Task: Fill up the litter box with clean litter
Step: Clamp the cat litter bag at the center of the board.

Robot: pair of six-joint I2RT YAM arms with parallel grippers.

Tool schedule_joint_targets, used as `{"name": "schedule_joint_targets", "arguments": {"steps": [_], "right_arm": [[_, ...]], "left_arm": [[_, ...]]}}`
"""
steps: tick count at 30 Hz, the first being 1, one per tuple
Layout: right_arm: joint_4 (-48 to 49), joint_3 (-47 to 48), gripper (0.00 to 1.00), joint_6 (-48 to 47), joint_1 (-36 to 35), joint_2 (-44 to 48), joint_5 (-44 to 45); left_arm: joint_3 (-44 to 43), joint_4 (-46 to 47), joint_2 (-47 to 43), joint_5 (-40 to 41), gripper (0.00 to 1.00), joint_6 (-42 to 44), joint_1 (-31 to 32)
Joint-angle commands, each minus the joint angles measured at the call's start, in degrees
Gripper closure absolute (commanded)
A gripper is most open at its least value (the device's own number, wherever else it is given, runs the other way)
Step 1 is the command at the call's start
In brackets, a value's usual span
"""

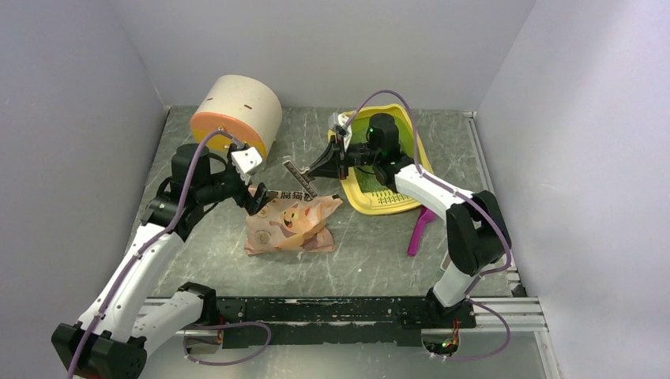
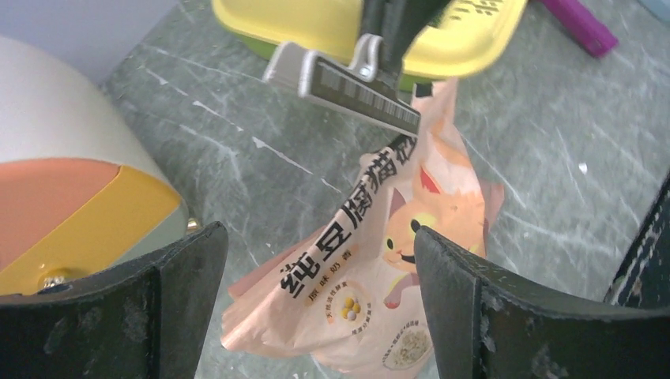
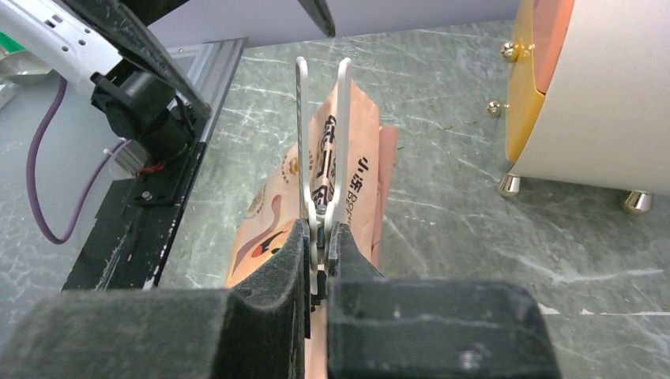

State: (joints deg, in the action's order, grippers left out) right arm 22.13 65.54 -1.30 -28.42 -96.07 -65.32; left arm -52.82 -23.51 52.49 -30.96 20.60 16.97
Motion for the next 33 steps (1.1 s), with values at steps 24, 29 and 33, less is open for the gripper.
{"name": "schedule_joint_targets", "arguments": {"steps": [24,29,33], "right_arm": [[-44.08,12.64,1.0,-21.19,-0.82,-5.66,2.64],[-46.53,12.58,1.0,-23.15,-0.8,-4.82,0.58],[-44.39,10.46,1.0,-21.76,-0.79,-4.39,-0.41]], "left_arm": [[-11.4,-18.1,24.82,-15.51,0.1,28.36,-0.27],[-11.69,-17.53,26.97,-13.64,0.12,28.27,-0.27],[-12.86,-20.01,29.32,-12.01,0.15,29.4,-0.27]]}}
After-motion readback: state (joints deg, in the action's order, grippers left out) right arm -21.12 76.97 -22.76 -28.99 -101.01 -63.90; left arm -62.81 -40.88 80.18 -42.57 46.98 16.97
